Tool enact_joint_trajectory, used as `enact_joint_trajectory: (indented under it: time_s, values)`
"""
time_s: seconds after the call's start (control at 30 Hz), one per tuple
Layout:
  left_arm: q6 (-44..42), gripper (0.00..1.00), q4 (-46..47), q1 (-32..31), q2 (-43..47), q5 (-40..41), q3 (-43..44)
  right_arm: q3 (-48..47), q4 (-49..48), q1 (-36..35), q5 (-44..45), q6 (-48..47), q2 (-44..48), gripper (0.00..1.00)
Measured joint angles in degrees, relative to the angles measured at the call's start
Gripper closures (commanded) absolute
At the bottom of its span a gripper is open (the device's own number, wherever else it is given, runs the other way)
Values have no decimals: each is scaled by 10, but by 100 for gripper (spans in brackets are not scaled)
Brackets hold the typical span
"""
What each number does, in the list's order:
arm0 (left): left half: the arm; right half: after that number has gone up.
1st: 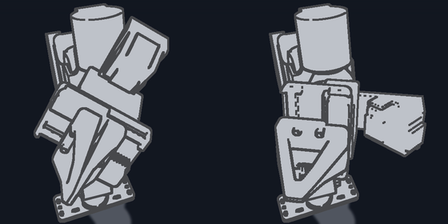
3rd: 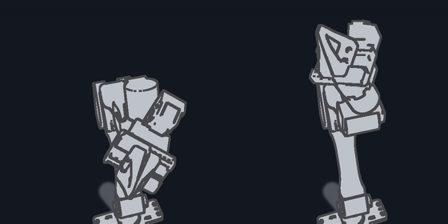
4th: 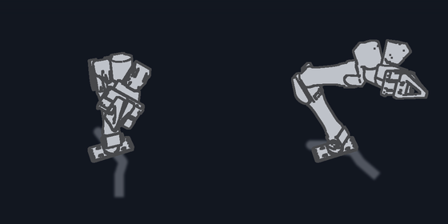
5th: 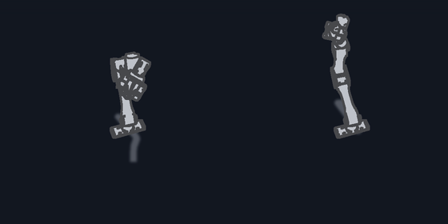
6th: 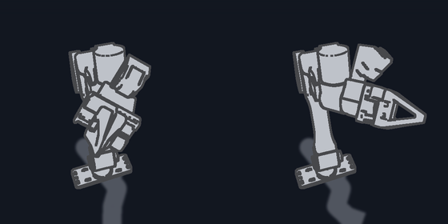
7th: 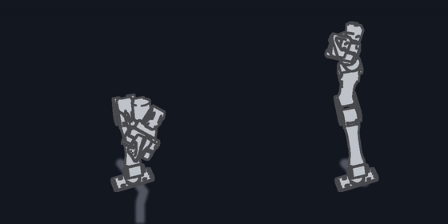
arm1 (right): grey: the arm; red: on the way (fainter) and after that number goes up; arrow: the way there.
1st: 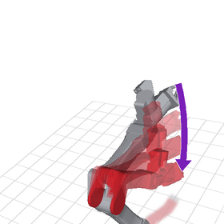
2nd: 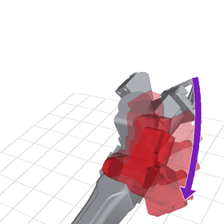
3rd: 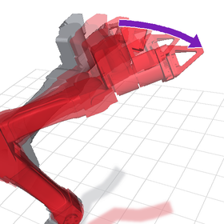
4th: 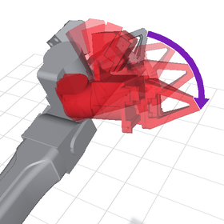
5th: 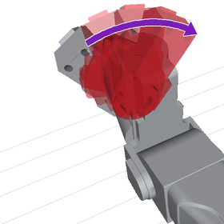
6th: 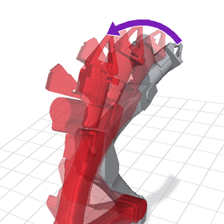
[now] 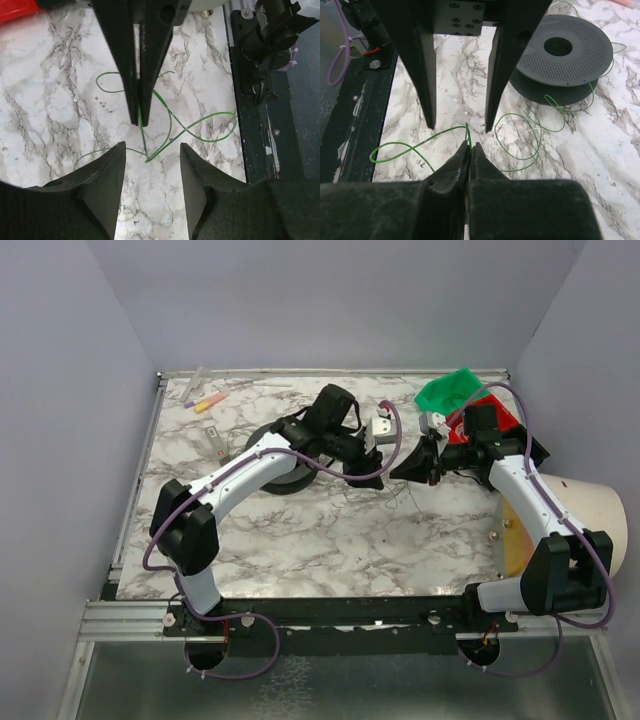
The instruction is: Wrap the cables
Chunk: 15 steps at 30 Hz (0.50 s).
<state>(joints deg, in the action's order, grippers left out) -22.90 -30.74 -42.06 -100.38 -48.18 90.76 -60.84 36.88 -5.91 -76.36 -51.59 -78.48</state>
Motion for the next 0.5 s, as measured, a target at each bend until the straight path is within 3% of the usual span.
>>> enact_joint_trajectory:
  time_s: [0.27,0.5]
  values:
    - [-14,48,2,-25,17,25,-13,0,-12,0,0,22,-24,99]
    - [-26,47,2,-68,18,108,-13,0,-12,0,0,24,-37,100]
